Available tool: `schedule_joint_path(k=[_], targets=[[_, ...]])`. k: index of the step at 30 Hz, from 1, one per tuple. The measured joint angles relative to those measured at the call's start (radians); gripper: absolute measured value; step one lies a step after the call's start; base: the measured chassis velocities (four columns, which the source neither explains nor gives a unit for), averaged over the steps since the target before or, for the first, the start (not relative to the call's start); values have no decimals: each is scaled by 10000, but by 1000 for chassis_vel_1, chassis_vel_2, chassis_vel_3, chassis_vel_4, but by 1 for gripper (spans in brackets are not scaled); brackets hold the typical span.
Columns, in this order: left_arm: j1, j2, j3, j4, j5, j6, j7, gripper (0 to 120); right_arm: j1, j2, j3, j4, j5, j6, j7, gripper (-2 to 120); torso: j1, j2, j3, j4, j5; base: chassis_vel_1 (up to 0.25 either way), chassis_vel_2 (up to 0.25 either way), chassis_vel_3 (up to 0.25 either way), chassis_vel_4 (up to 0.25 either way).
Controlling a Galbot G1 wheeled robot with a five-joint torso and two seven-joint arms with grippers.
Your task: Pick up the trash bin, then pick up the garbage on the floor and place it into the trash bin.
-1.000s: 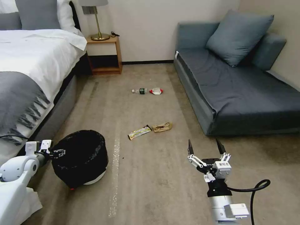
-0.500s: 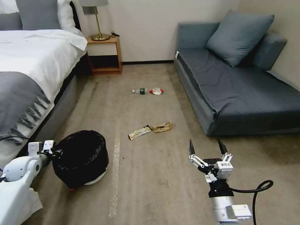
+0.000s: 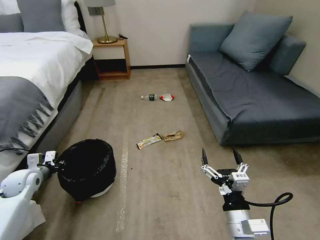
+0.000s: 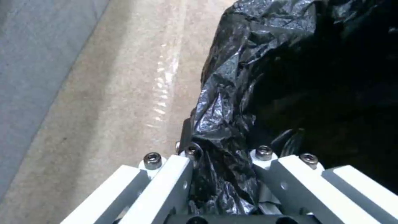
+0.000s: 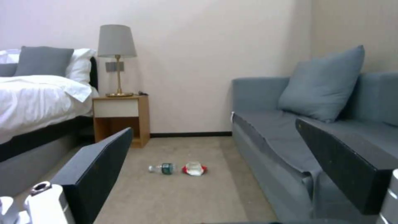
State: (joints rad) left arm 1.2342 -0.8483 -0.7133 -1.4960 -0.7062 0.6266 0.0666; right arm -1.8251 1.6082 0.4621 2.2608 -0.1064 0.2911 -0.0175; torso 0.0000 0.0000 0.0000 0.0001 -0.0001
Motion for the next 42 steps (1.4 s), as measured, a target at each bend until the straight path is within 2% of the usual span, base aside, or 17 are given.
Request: schedule_joint_path(k=[6, 12, 16, 22, 26, 35, 42], targets=[[329, -47, -274, -609, -370, -5, -136, 6, -14, 0, -7, -87, -93, 0, 51, 100, 0, -1, 1, -4, -11, 0, 0, 0, 0], [496, -71, -579, -1333, -853, 151, -404, 5, -31, 0, -12, -126, -140, 0, 51, 100, 0, -1, 1, -1, -1, 0, 0, 0, 0], [627, -92, -888, -2387, -1725, 482, -643, 4, -13, 0, -38, -240, -175, 0, 67, 100, 0, 0, 1, -5, 2, 0, 0, 0, 0], [788, -178, -1044, -2933, -2378, 811, -748, 4, -6, 0, -88, -372, -158, -47, 132, 100, 0, 0, 1, -2, 1, 0, 0, 0, 0], [1168, -429, -1161, -3452, -3024, 1095, -938, 4, -1, -1, -94, -695, -192, -42, 148, 100, 0, 0, 1, -1, 0, 0, 0, 0, 0], [1866, -789, -1485, -4142, -3230, 1112, -1248, 4, 107, -1, -141, -1262, -358, 278, 15, 100, 0, -1, 1, -1, 1, 0, 0, 0, 0], [2147, -920, -1684, -4213, -3055, 1112, -1250, 4, 189, -1, -137, -1509, -215, 593, -180, 100, 0, 0, 1, 0, 1, 0, 0, 0, 0]])
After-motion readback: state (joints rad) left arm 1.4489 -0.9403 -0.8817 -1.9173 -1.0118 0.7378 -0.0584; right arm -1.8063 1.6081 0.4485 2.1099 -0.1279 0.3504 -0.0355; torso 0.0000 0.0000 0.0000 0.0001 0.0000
